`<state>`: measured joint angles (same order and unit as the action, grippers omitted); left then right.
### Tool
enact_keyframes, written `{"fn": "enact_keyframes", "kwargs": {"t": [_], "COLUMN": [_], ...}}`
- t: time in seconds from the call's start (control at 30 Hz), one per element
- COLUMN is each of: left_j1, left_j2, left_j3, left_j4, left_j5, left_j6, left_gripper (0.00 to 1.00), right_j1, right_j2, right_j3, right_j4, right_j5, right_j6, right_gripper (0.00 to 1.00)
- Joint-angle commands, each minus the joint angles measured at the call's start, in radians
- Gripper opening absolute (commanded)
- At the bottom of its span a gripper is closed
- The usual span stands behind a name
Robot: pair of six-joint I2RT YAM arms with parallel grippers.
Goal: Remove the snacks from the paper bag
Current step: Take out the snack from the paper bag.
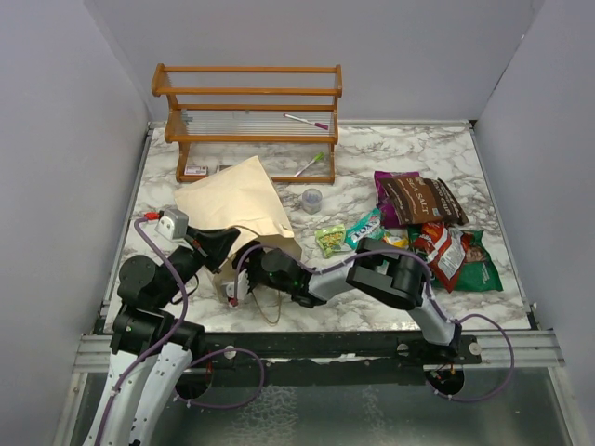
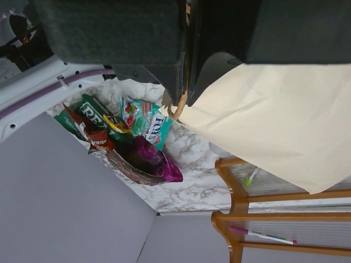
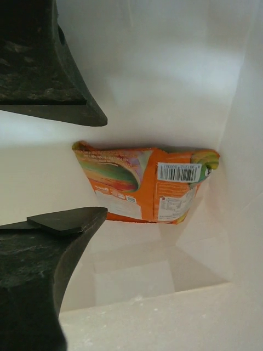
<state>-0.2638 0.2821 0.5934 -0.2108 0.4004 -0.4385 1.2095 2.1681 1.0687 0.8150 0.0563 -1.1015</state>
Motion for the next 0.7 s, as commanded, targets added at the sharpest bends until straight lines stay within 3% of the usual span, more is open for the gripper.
{"fn": "enact_keyframes", "kwargs": {"t": [0.0,0.33,0.47,0.57,0.67], "left_j1": [0.001,-0.001,-0.005,-0.01,-0.011], "left_j2": [-0.018,-0.015,-0.006,-0.003,-0.001], "left_j3": [0.019,0.016,0.014,0.013,0.013], "left_j4": [0.036,0.051,0.051,0.051,0.051], "left_j5": [0.033,0.073,0.072,0.073,0.07], "left_j6": [0.008,0.008,0.003,0.003,0.001], "left_gripper": [0.0,0.0,0.0,0.0,0.0], "right_j1": [-0.04,-0.055,-0.082,-0.096,-0.098], "right_j2": [0.037,0.124,0.16,0.191,0.218], "right_j3": [0.064,0.117,0.165,0.207,0.245], "right_j4": [-0.02,-0.041,-0.039,-0.051,-0.056], "right_j5": [-0.067,-0.094,-0.076,-0.074,-0.07], "right_j6": [-0.005,0.002,-0.011,-0.02,-0.04], "right_gripper": [0.61,0.63,0.7,0.68,0.61]}}
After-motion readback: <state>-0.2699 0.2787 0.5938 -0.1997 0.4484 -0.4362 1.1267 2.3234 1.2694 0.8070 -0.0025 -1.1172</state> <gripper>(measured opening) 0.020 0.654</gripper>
